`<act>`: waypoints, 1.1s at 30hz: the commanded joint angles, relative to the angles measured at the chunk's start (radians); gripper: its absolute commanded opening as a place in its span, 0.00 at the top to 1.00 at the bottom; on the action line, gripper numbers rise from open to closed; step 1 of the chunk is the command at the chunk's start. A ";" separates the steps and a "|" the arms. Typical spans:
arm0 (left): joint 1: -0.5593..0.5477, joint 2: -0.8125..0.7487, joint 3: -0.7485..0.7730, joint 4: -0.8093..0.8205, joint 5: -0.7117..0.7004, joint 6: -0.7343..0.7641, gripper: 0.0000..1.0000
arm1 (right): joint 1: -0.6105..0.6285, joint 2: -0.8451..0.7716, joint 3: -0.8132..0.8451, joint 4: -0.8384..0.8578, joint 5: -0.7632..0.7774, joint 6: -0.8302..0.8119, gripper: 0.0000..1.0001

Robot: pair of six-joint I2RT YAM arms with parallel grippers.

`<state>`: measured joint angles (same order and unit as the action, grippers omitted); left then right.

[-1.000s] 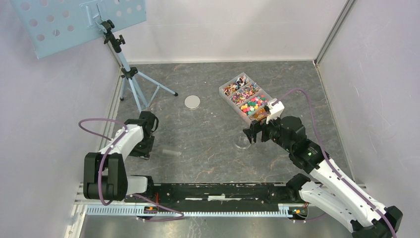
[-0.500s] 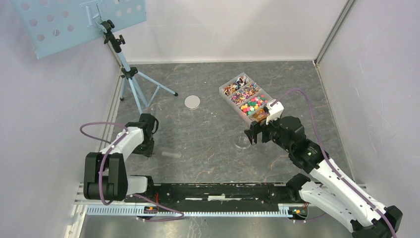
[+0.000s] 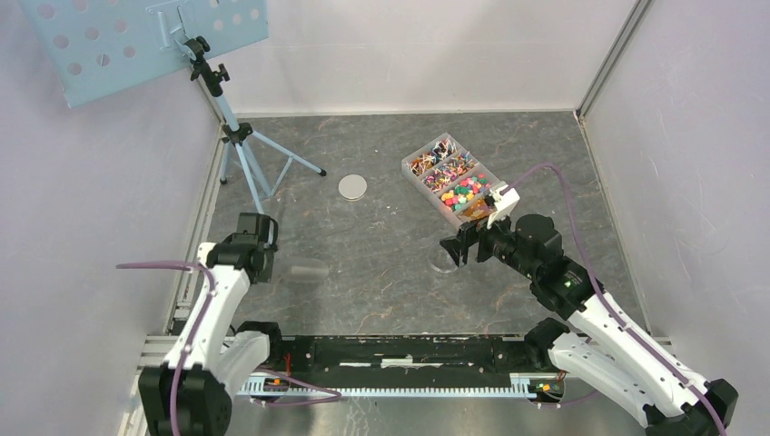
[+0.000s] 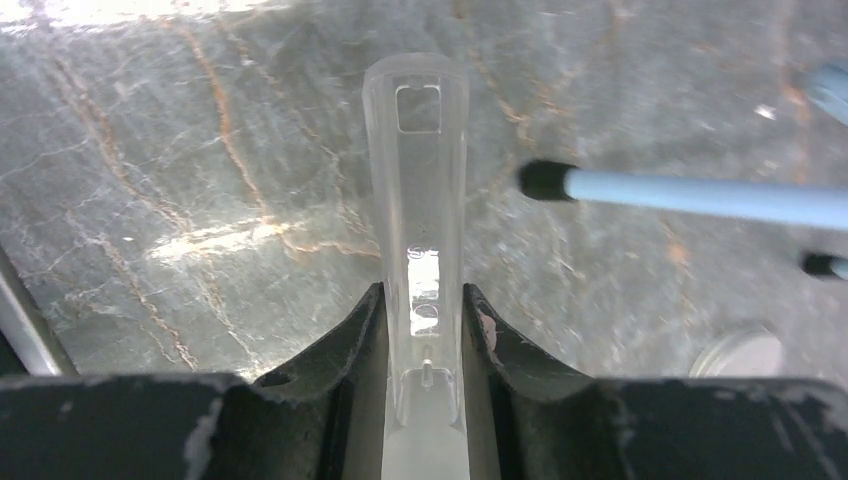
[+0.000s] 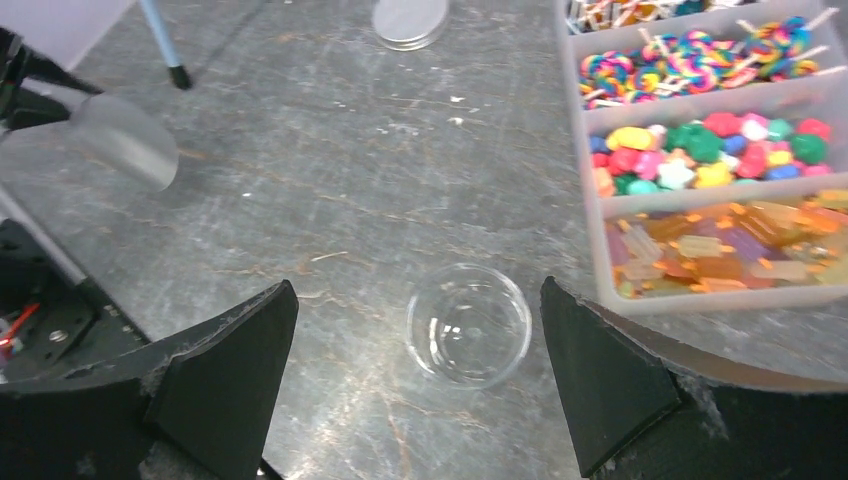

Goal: Pack the candies
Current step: Pick up the spatula from the center of the board.

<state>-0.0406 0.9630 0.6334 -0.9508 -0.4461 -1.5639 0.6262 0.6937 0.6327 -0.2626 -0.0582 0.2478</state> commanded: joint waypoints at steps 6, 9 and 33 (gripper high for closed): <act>0.004 -0.400 -0.041 0.335 0.225 0.385 0.98 | 0.001 0.052 -0.052 0.310 -0.283 0.212 0.02; 0.002 -0.502 -0.121 0.551 0.392 0.456 0.98 | 0.000 0.057 -0.095 0.463 -0.344 0.307 0.09; -0.218 -0.357 -0.371 1.865 1.129 0.410 0.98 | 0.126 0.381 -0.082 1.115 -0.498 0.468 0.13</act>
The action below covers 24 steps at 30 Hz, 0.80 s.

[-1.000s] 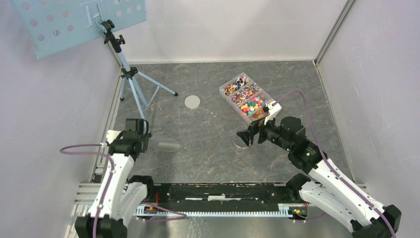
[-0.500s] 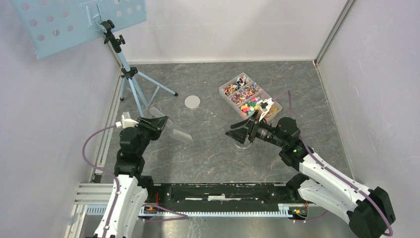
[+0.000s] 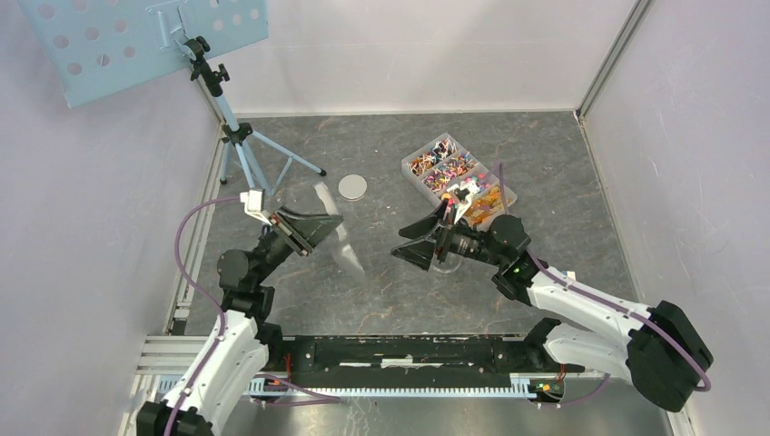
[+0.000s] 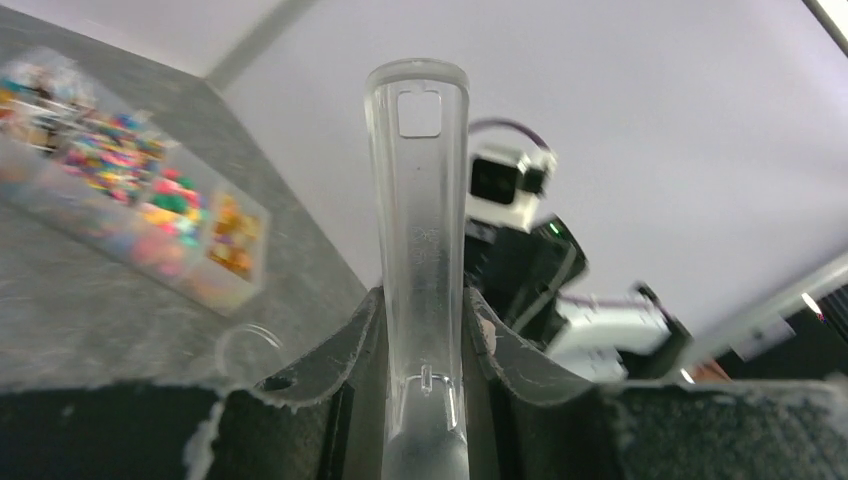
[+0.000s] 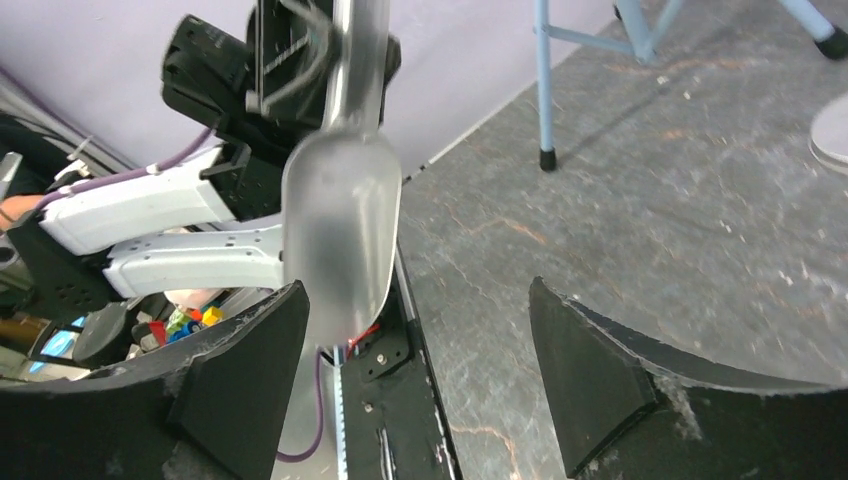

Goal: Pack the candies
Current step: Pick up the spatula from the center of the board, then adjust the spatula.

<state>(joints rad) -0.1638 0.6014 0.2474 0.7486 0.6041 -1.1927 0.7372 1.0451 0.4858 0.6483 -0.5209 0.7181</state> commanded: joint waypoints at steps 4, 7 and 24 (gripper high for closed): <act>-0.234 0.024 0.038 0.163 0.081 0.127 0.98 | 0.027 0.062 0.071 0.326 -0.080 0.013 0.21; -0.294 0.050 0.058 0.165 0.075 0.167 0.98 | 0.049 0.068 0.074 0.379 -0.104 0.008 0.20; -0.456 0.205 0.137 0.245 0.048 0.222 0.98 | 0.139 0.108 0.088 0.332 -0.029 -0.066 0.35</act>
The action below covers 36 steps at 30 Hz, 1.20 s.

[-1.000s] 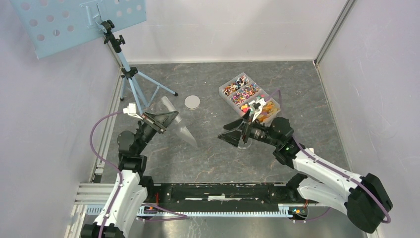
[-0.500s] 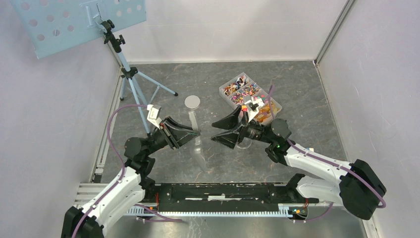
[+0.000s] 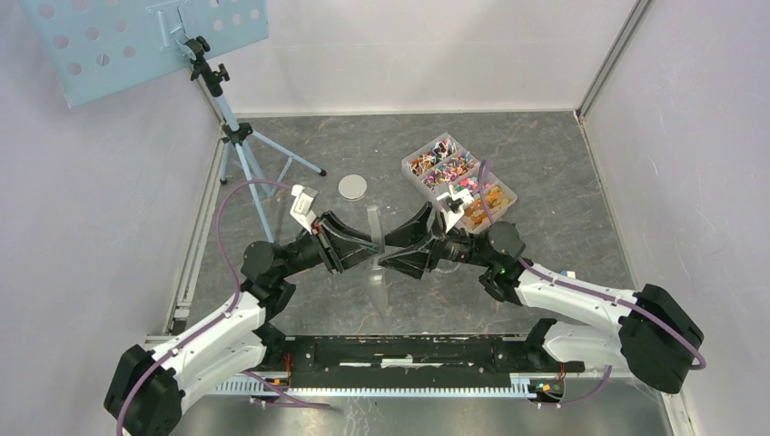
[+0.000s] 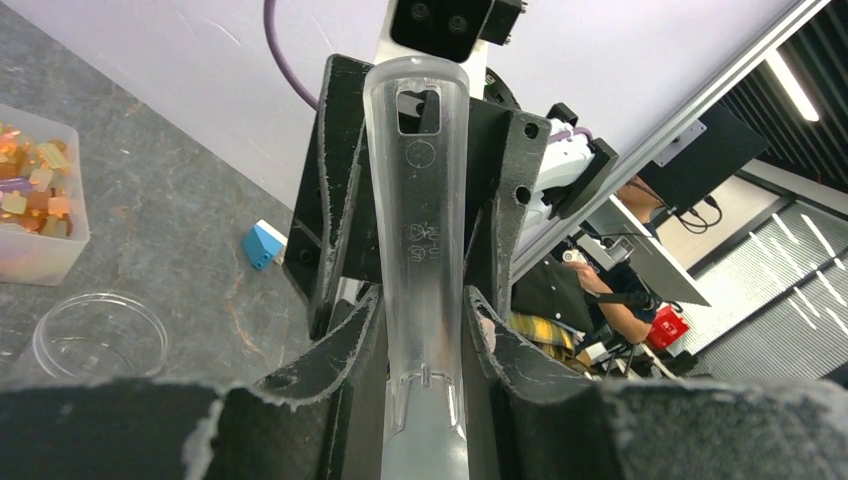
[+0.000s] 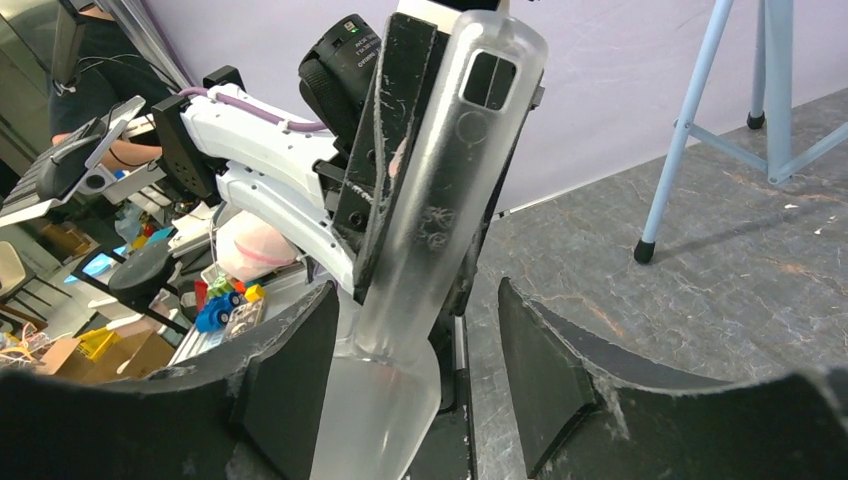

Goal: Pack the candies
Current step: Adjust the spatula.

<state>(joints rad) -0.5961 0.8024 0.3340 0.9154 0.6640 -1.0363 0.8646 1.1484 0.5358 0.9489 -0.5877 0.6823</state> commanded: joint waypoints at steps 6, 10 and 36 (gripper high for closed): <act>-0.055 0.006 0.054 0.063 -0.059 0.096 0.98 | 0.021 0.007 0.039 -0.002 0.076 -0.037 0.56; -0.061 0.002 0.056 0.033 -0.074 0.114 0.90 | 0.020 0.000 0.018 -0.002 0.086 -0.041 0.68; -0.060 -0.067 0.063 -0.089 -0.100 0.211 0.90 | 0.021 -0.005 0.016 -0.085 0.020 -0.113 0.75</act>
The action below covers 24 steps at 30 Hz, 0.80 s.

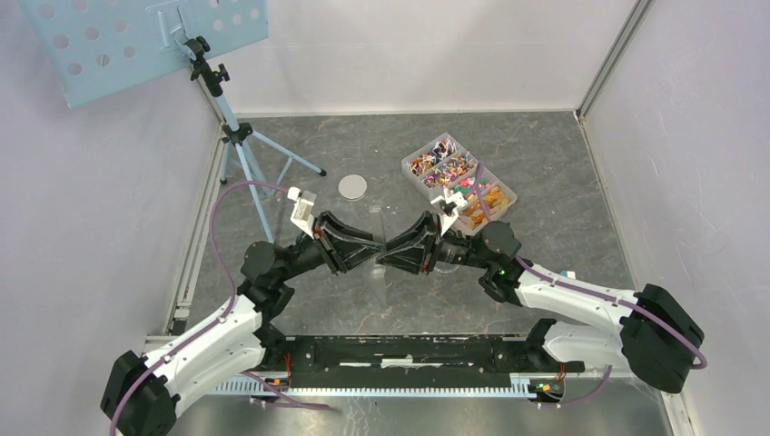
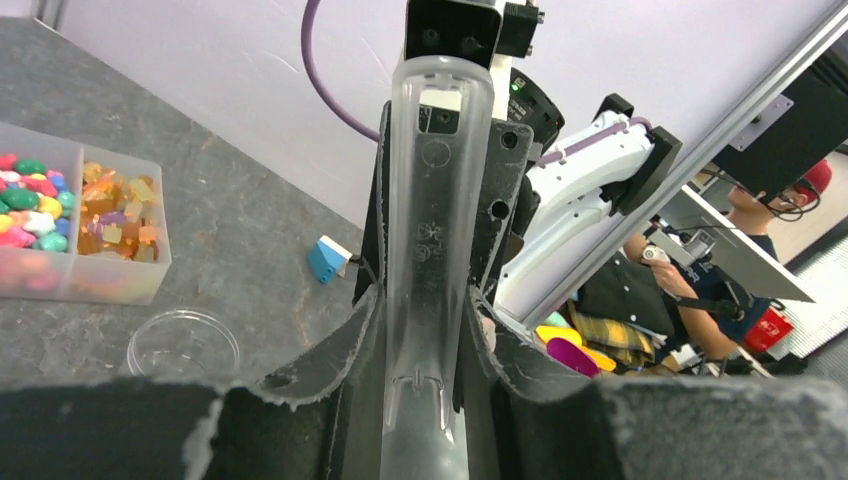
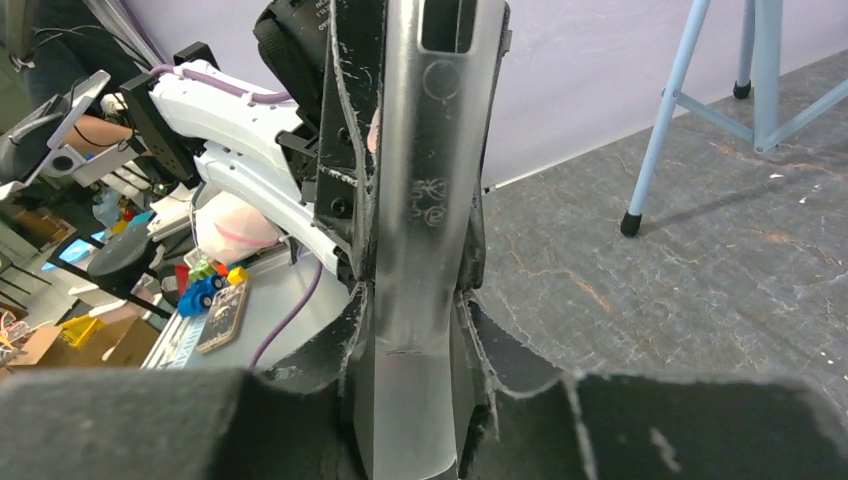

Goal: Pack the candies
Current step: Adjust the spatula.

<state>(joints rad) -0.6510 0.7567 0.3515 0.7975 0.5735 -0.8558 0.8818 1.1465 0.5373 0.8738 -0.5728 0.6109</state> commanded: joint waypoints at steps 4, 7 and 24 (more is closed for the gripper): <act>-0.004 -0.050 0.108 -0.183 -0.023 0.081 0.45 | 0.002 -0.022 0.043 -0.114 -0.016 -0.116 0.78; -0.004 -0.078 0.213 -0.472 -0.024 0.218 0.30 | -0.001 -0.046 0.096 -0.308 -0.037 -0.249 0.78; -0.006 0.043 0.660 -1.337 0.238 0.745 0.16 | -0.013 -0.137 0.232 -0.957 -0.264 -0.781 0.82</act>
<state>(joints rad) -0.6506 0.7364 0.9600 -0.3557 0.6796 -0.2466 0.8703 1.0363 0.6979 0.0311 -0.7738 -0.0544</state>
